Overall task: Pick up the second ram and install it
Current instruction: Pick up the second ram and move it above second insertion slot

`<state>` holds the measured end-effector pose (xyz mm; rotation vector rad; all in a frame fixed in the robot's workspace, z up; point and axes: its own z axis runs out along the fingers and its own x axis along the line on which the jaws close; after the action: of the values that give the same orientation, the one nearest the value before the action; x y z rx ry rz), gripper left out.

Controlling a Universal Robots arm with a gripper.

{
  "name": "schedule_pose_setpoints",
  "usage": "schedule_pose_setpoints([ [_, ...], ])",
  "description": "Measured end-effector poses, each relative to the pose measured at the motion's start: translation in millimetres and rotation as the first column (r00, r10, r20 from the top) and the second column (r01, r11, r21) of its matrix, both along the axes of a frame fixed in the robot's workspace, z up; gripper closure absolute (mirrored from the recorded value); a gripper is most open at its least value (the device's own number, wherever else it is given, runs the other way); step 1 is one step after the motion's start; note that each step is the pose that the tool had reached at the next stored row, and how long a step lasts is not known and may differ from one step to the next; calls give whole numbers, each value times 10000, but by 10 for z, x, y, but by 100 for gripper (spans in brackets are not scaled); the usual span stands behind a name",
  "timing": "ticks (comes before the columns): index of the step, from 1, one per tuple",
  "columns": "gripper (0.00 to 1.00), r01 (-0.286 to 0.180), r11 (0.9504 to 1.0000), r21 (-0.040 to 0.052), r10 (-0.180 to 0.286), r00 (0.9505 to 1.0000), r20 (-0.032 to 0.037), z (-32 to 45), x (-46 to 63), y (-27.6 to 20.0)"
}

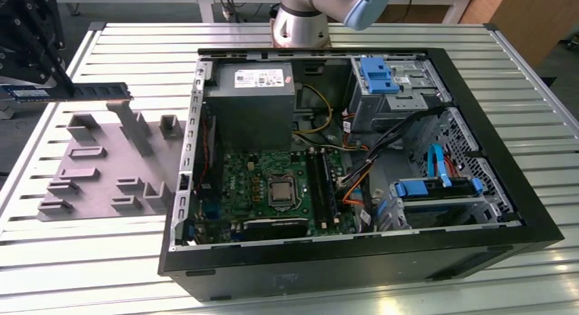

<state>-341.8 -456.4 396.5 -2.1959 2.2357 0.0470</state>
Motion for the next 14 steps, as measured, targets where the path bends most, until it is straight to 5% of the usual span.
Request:
schedule_pose_setpoints([
  [14, 86, 0, 10000, 0, 0, 10000, 0, 0, 73, 0],
])
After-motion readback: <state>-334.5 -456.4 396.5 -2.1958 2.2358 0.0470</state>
